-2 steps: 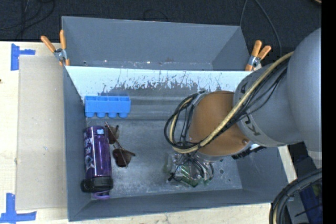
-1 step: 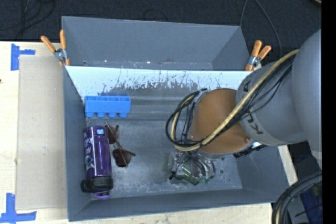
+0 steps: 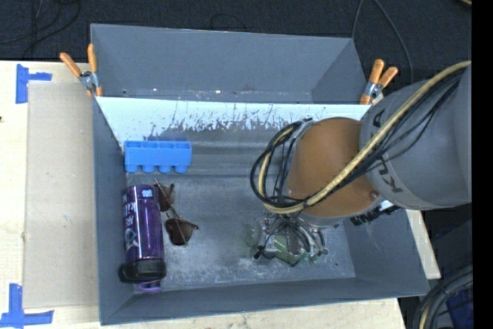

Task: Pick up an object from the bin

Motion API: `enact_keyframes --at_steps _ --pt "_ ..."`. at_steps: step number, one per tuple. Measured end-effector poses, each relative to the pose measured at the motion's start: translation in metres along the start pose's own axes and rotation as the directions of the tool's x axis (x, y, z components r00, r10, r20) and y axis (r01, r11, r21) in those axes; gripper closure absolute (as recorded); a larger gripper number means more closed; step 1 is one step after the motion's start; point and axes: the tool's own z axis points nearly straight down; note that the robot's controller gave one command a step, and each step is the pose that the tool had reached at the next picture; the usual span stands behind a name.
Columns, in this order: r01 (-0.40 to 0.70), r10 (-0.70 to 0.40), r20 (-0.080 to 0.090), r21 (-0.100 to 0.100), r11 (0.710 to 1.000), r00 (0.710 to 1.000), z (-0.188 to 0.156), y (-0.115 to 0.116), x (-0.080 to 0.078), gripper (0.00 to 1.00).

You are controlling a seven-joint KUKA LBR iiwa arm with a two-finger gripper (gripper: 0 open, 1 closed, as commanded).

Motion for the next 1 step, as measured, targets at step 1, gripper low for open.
enact_keyframes --at_steps 1 --pt "-0.001 0.001 0.005 -0.001 1.0 1.0 -0.0335 0.0004 -0.0016 1.0"
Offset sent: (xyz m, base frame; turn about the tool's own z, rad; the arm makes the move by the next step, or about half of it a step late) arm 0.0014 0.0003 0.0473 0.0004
